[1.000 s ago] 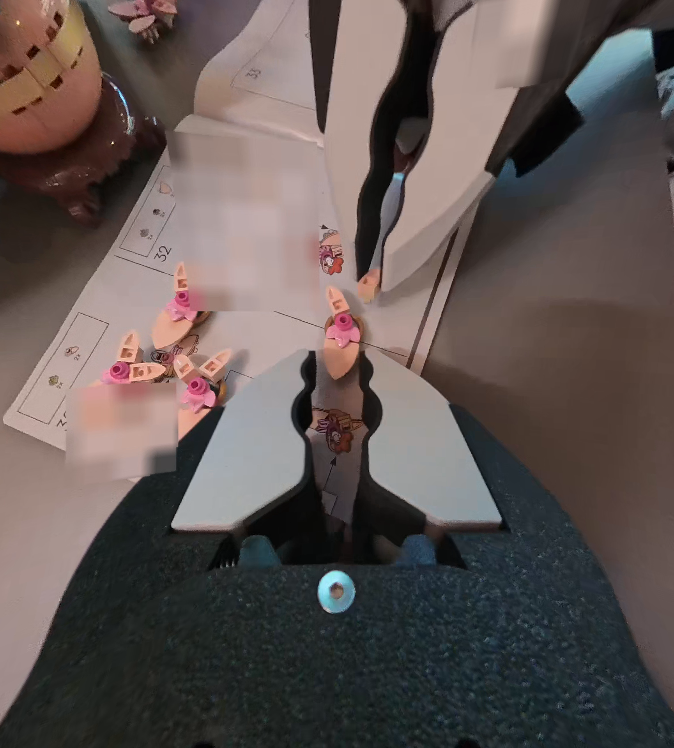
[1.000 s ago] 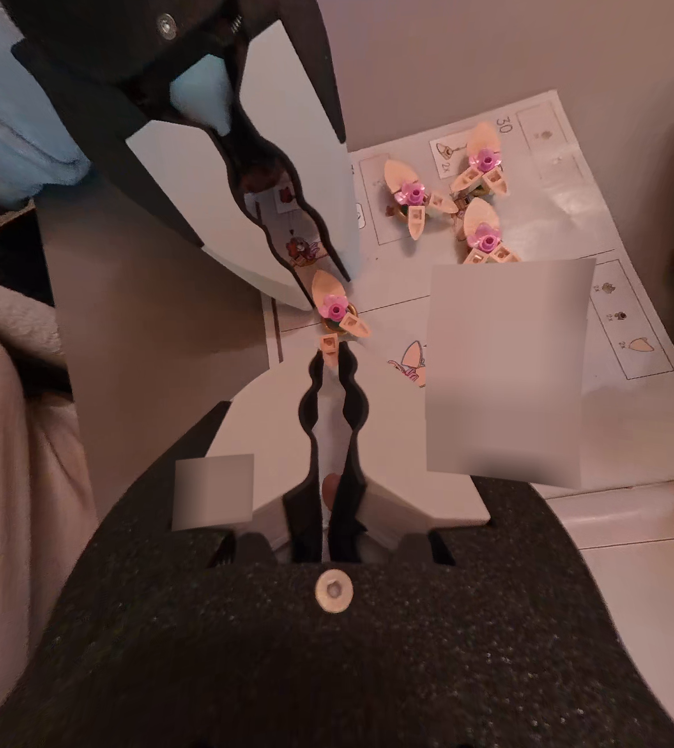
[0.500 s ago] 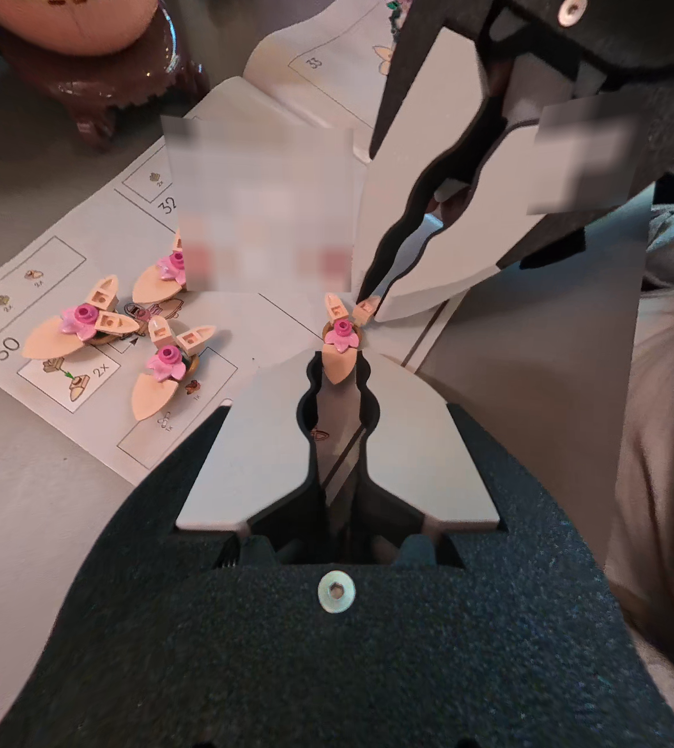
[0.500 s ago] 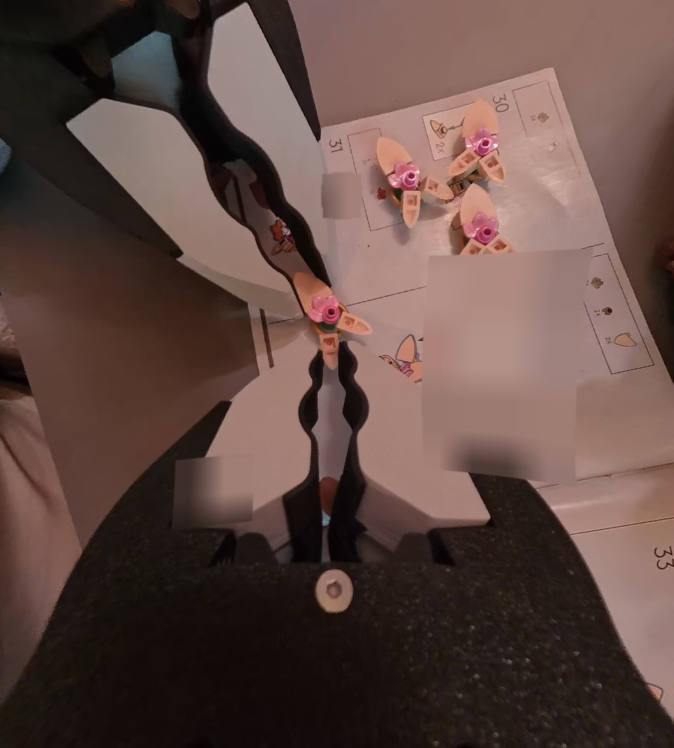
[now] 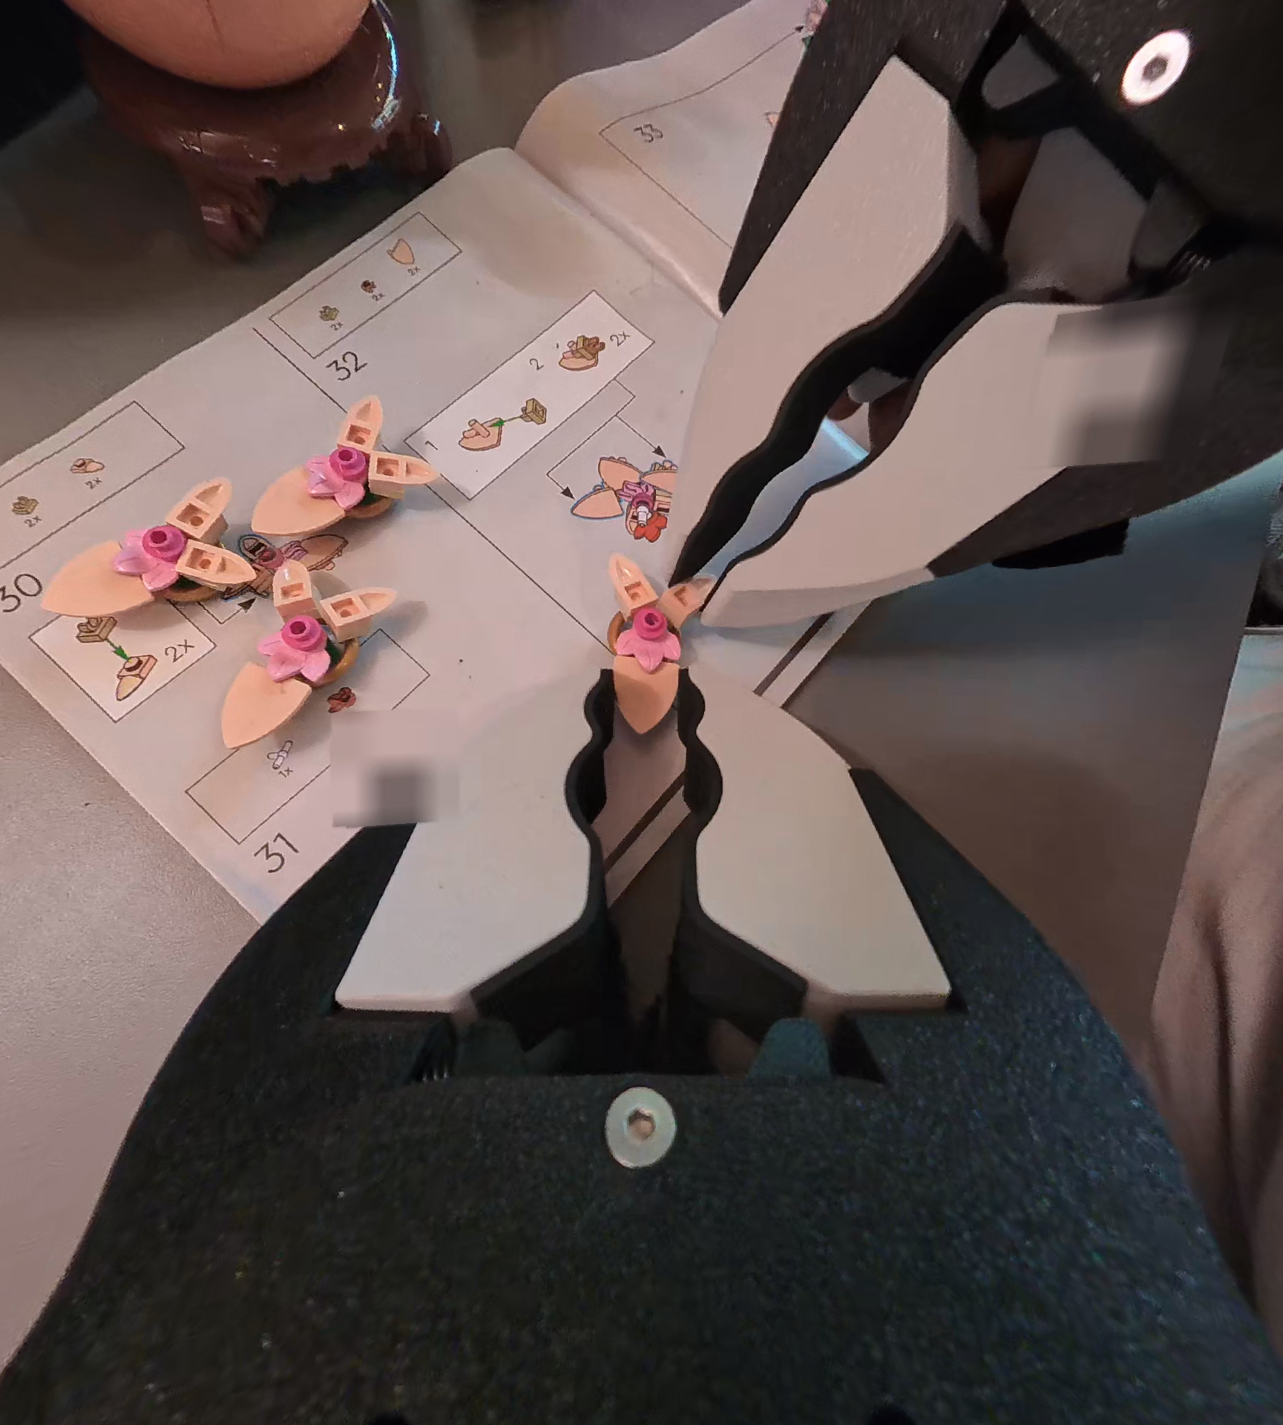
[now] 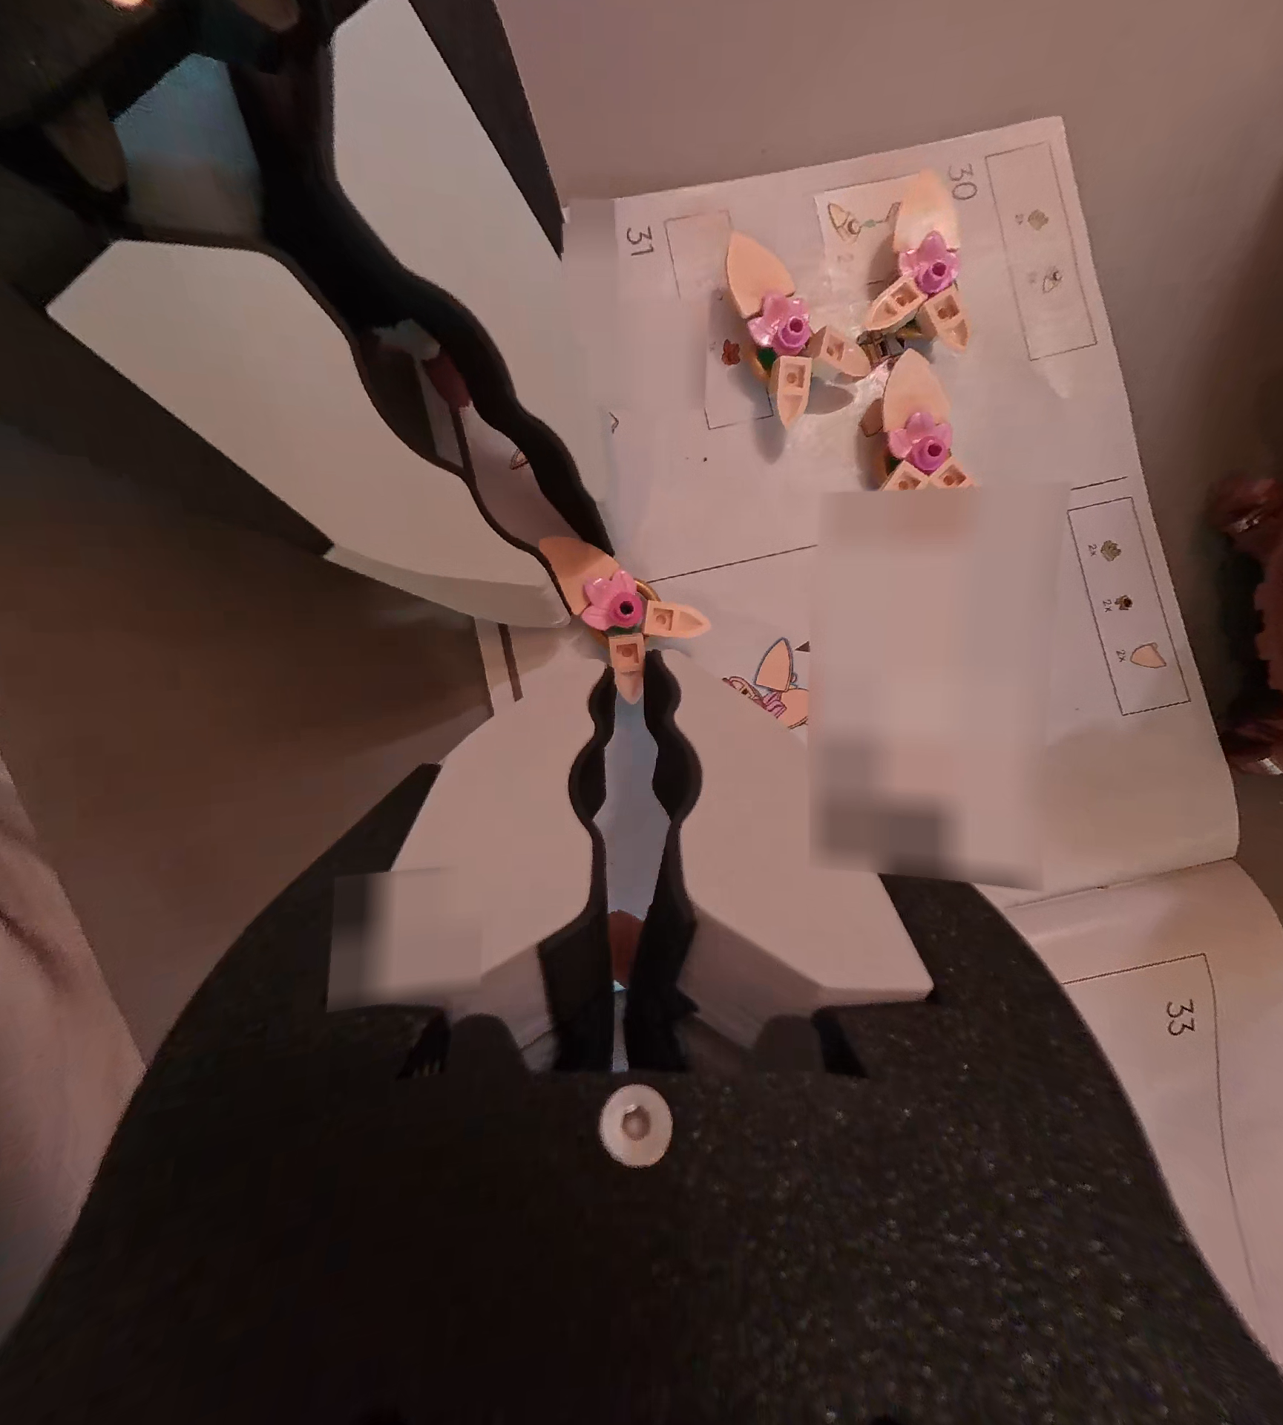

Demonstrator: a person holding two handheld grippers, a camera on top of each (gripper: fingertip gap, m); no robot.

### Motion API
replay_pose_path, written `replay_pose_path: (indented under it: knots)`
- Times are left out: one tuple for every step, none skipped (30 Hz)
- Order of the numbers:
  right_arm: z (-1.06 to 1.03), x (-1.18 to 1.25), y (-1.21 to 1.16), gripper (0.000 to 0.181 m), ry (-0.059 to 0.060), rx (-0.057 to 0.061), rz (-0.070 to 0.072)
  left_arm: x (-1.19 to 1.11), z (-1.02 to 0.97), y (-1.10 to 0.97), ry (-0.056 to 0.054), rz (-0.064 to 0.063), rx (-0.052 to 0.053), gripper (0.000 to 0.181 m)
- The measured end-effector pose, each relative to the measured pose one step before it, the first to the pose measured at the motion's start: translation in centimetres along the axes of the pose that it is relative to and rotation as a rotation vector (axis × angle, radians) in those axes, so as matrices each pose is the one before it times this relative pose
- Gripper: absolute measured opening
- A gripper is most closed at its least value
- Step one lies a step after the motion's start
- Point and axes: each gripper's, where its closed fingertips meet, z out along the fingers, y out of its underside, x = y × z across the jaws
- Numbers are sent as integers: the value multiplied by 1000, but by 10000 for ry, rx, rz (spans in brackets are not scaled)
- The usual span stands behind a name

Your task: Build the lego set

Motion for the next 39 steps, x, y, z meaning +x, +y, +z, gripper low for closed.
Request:
replay_pose_path:
  knots:
    - [-17, -44, -33, 7, 42, -115, -77, 33, 8, -18, -27, -1, 15, 15]
    - [-5, -59, -13, 7, 30, -141, -69, 30, 4, -22, -21, 8, 25, 15]
    - [-2, -64, -24, 7, 19, -147, -73, 33, 4, -8, -14, 2, 21, 15]
    - [1, -53, 6, 7, 22, -175, -64, 14, 15, 51, -13, 4, -6, 15]
    - [16, -13, 50, 7, 39, -207, -68, 21, 8, 10, -6, 9, 26, 15]
    - [6, 15, 15, 7, 49, -174, -66, 3, 9, 17, 11, -17, 18, 15]
    - [1, 70, -4, 7, 69, -131, -51, 7, 1, -2, 16, 3, 20, 15]
    - [42, 153, 49, 7, 91, -128, -12, 36, 3, -2, 36, 12, 19, 15]
    - [61, 22, 53, 7, -16, -130, -9, 54, -4, -32, 43, 8, 36, 15]
    - [-24, -6, -44, 7, -31, -74, -13, 28, 12, -8, 26, -6, 13, 15]
    - [-15, -19, -27, 7, -11, -90, -28, 3, 29, 49, 8, -5, -15, 15]
    - [11, -7, 17, 7, 30, -118, -56, 9, 11, -1, 15, -3, 25, 15]
    - [-4, -1, 15, 7, 44, -118, -67, 11, 3, 3, 30, -23, 21, 15]
    - [2, -3, 18, 7, 47, -121, -73, 0, 7, 3, 37, -22, 30, 15]
    - [20, 0, 22, 7, 33, -128, -69, 15, 4, -5, 35, -13, 32, 14]
    - [9, 4, 21, 7, 28, -116, -75, 21, 3, 6, 28, -10, 21, 14]
    - [29, -12, 5, 7, 10, -110, -38, 23, 19, 4, 21, 3, 8, 14]
    - [41, -12, 29, 7, -7, -110, -35, 25, 6, 2, 25, -4, 5, 14]
    - [22, -2, 3, 7, -15, -96, -31, 19, 0, 8, 18, -2, 6, 14]
    - [35, -12, 15, 7, -17, -102, -35, 3, 4, 15, 8, 4, 11, 14]
    - [46, -1, 7, 7, 6, -93, -54, -18, -9, 22, 4, -12, 10, 14]
    - [55, 1, 5, 7, 17, -88, -69, -26, -17, 26, 4, -24, 9, 14]
    - [37, -10, -39, 7, 3, -50, -67, -43, -40, 32, 3, -21, 7, 14]
    - [45, 2, -60, 7, -13, -29, -26, -67, -37, 38, -1, -27, 5, 14]
    - [35, -8, -59, 7, -30, -30, -27, -50, -42, 28, 9, -29, 7, 14]
    - [15, 1, -82, 7, -34, -17, -30, -42, -45, 19, 7, -30, 6, 14]
    - [24, 6, -56, 7, -23, -26, -24, -31, -24, 10, 13, -31, 13, 14]
    - [8, 8, -42, 7, -28, -30, -25, -25, -18, 18, 18, -32, 12, 14]
    - [15, -8, -11, 7, -30, -42, -12, -1, -23, 8, 34, -34, 14, 14]
    - [20, -10, -3, 7, -28, -48, -20, 0, -24, -24, 34, -37, 22, 14]
    - [13, -10, -31, 7, -20, -23, -39, -15, -20, -6, 15, -21, 16, 14]
    - [7, -3, 2, 7, -25, -13, -34, 2, -18, 14, 10, -3, -4, 14]
    - [-9, 4, 2, 8, -14, 10, -39, -3, -1, 15, -3, 24, -14, 14]
    - [-13, -1, -19, 8, -7, 49, -35, -14, 12, 39, -10, 28, -27, 14]
    - [-30, -18, -31, 8, -35, 71, 3, -5, -6, 29, -2, 1, -17, 14]
    - [-55, -10, -52, 10, -52, 90, 74, -9, 3, 44, 15, -17, -24, 14]
    - [-48, -8, -5, 15, -68, 90, 95, -12, -12, 8, 20, -31, 1, 14]
    - [-14, 6, 88, 18, -77, 64, 92, -1, -3, 4, 20, -22, 2, 14]
    - [26, 36, 177, 20, -52, 27, 69, 5, -9, 3, 12, -11, 0, 14]
